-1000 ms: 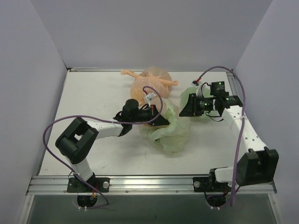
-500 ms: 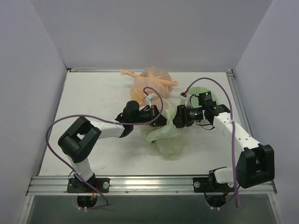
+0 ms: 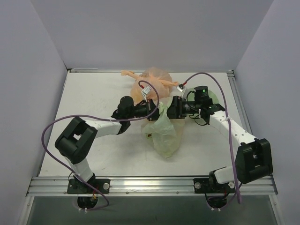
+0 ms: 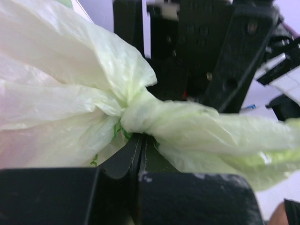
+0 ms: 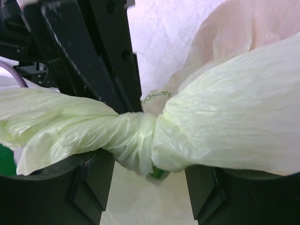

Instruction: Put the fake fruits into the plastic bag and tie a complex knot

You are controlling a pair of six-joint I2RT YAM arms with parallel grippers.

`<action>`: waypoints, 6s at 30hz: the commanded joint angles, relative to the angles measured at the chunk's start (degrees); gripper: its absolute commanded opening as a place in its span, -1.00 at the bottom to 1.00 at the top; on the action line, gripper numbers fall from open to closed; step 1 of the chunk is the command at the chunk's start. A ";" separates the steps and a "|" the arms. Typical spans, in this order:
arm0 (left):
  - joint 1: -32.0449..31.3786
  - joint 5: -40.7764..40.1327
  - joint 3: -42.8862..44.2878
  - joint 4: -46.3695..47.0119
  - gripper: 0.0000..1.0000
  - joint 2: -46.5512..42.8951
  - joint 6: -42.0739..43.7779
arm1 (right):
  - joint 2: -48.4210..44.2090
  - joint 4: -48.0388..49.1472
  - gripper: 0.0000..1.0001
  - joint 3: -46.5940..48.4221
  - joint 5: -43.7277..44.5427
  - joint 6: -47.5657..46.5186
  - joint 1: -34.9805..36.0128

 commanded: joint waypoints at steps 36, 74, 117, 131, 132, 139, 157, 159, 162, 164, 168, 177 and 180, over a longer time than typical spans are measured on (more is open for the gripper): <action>-1.37 4.17 8.70 13.83 -1.00 1.44 -5.82 | -7.74 7.42 0.37 -7.89 2.10 4.51 4.28; 2.76 1.71 -2.81 15.59 -1.00 -3.48 -4.69 | 1.41 22.08 0.40 -3.33 -0.89 10.80 5.78; 0.04 -0.93 4.23 18.05 -1.00 1.00 -8.11 | -0.45 16.48 -0.09 -3.67 -2.56 9.18 5.24; -0.76 3.38 -3.16 20.16 -1.00 -1.19 -7.85 | -4.21 -5.90 0.50 4.24 -6.16 -6.72 0.85; -0.67 3.38 -2.98 20.25 -1.00 -1.11 -7.85 | -5.79 -7.49 0.55 4.24 -6.25 -8.03 0.50; -1.02 3.73 -1.66 19.55 -1.00 -0.58 -7.76 | -11.52 -17.78 0.22 3.97 -7.48 -9.98 -6.53; -1.63 4.00 -0.96 19.28 -1.00 -0.23 -7.58 | -6.33 -14.89 -0.26 5.38 -6.86 -16.22 -8.38; -1.72 3.99 -1.05 19.37 -1.00 -0.31 -7.67 | -5.55 -14.10 -0.26 5.55 -7.48 -15.78 -8.21; -1.90 3.82 -1.14 19.63 -1.00 -0.23 -7.67 | -5.10 -13.13 -0.26 5.64 -8.09 -15.43 -7.85; -1.90 3.91 -1.05 19.63 -1.00 -0.05 -7.67 | -4.93 -12.52 -0.26 5.56 -8.71 -14.81 -7.59; -1.90 3.91 -0.96 19.81 -1.00 0.04 -7.76 | -5.45 -10.93 -0.27 5.20 -10.90 -14.28 -7.41; -1.90 4.17 -0.52 20.16 -1.00 0.48 -8.02 | -4.40 -10.58 -0.24 5.73 -12.93 -14.55 -6.98; -1.90 4.17 -0.35 20.25 -1.00 0.56 -8.02 | -4.05 -10.49 -0.25 6.08 -13.37 -14.81 -6.71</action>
